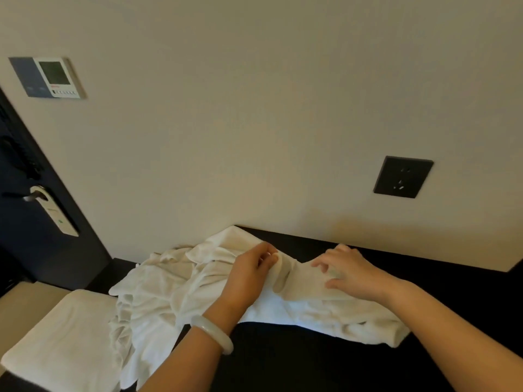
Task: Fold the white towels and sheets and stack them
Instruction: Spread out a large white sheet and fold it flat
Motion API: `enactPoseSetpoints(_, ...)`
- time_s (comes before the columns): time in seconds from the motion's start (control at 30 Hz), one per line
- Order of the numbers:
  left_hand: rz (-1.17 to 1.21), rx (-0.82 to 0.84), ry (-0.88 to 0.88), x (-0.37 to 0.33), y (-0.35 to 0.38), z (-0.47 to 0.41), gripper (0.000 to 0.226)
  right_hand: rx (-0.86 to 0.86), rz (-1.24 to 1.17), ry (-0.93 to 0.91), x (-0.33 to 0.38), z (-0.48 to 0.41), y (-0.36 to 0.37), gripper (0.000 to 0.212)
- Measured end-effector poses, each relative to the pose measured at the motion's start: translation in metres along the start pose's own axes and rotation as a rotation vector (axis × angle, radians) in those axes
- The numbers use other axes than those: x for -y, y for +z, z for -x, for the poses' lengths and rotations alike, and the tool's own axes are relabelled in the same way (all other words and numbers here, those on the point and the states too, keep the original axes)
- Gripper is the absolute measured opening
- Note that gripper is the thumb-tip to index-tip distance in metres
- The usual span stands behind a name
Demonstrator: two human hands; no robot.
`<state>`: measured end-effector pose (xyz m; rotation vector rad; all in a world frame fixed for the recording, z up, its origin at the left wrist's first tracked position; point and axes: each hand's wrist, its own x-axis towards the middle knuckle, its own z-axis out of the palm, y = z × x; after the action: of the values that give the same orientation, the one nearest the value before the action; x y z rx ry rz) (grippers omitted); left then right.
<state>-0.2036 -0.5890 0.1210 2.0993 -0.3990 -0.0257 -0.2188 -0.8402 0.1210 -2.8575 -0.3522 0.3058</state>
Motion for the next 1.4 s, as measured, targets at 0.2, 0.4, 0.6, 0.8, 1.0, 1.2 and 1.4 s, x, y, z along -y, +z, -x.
enactPoseSetpoints(0.2,-0.051,-0.047,0.049,-0.028,-0.004,-0.017,0.014,0.104,-0.454,0.121,0.008,-0.023,0.015,0.061)
enactPoseSetpoints(0.4,-0.176,-0.108,0.008,-0.014,-0.033,-0.008,0.012,-0.104,-0.583,0.147,0.003,-0.023,0.009,0.021)
enactPoseSetpoints(0.6,-0.140,-0.131,0.006,-0.033,-0.019,-0.026,0.013,-0.587,-0.772,0.341,-0.040,0.027,-0.068,0.031)
enactPoseSetpoints(0.8,0.114,0.093,0.252,-0.132,0.052,-0.049,0.018,-0.424,-1.049,0.132,-0.027,0.073,-0.088,0.027)
enactPoseSetpoints(1.0,0.127,0.276,0.395,-0.172,0.071,-0.058,0.004,-0.489,-1.176,0.123,-0.037,0.103,-0.085,0.028)
enactPoseSetpoints(1.2,-0.060,0.468,0.241,-0.112,0.038,-0.059,0.014,-0.929,-1.314,0.333,-0.076,0.128,-0.104,0.023)
enactPoseSetpoints(1.4,-0.327,0.459,0.186,-0.050,0.024,-0.046,0.022,-1.071,-1.230,0.639,-0.114,0.133,-0.110,0.025)
